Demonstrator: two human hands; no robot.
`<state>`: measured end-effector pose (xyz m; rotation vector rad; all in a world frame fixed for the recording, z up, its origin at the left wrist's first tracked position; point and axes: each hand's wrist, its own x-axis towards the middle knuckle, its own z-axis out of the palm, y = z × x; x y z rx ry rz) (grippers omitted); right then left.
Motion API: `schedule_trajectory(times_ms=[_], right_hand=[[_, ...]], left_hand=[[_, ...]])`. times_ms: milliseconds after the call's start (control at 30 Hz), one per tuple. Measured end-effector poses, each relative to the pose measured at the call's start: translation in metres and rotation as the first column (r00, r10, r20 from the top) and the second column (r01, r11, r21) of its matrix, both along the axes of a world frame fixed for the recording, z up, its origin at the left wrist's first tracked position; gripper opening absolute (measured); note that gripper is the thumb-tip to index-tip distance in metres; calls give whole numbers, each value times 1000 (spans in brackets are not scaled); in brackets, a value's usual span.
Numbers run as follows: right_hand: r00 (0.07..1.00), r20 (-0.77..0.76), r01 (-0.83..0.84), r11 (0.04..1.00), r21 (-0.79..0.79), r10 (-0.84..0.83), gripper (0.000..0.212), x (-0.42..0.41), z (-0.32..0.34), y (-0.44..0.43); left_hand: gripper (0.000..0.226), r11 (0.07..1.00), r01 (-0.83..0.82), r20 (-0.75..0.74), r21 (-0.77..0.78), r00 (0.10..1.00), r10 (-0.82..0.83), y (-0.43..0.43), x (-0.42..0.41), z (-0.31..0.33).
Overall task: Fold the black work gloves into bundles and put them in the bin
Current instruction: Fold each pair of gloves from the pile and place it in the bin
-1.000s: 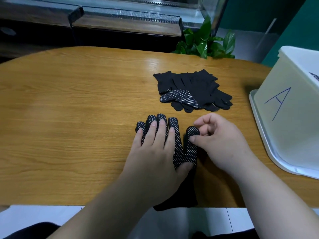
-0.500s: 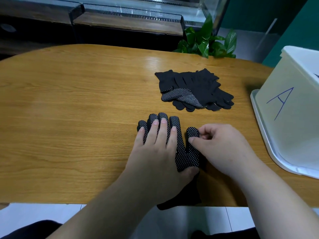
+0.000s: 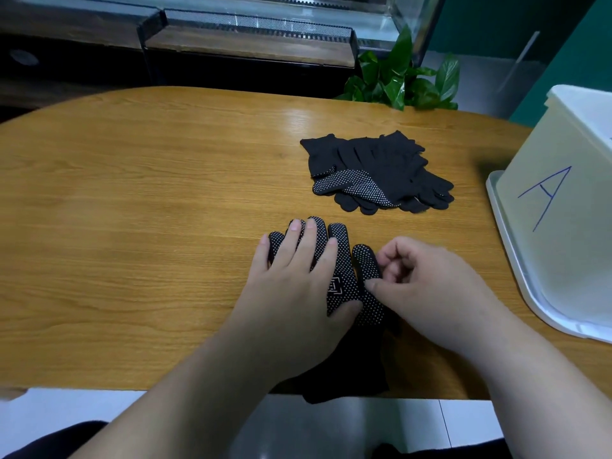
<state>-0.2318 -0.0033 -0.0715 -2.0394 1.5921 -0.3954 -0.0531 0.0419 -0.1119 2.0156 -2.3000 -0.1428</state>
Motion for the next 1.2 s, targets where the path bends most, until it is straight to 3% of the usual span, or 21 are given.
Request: schedule_trajectory(times_ms=[100, 333, 500, 633, 767, 867, 1067, 1200], right_hand=[[1000, -10, -16, 1000, -23, 16, 15, 0, -1, 2], [983, 182, 19, 991, -136, 6, 11, 7, -6, 21], [993, 104, -25, 949, -314, 61, 14, 9, -14, 24], [993, 34, -92, 942, -322, 109, 12, 9, -18, 22], [980, -49, -197, 919, -342, 192, 5, 10, -21, 22], [963, -92, -269, 897, -352, 253, 11, 9, -22, 20], [922, -154, -387, 854, -349, 355, 26, 5, -21, 22], [912, -118, -409, 853, -324, 393, 31, 3, -19, 19]], left_hand=[[92, 1000, 13, 21, 21, 1000, -13, -1, 0, -3], [94, 999, 2, 37, 32, 999, -3, -2, -1, -1], [101, 998, -58, 12, 41, 998, 57, 2, 1, -1], [114, 996, -32, 29, 87, 999, 29, 5, 14, -1], [116, 984, 0, 5, 178, 1000, -1, 5, 27, 6], [118, 965, 58, -16, 256, 998, -56, 3, 33, 13], [109, 942, 108, -78, 319, 993, -87, -2, 51, 20], [95, 946, 115, -145, 302, 987, -74, -2, 59, 22]])
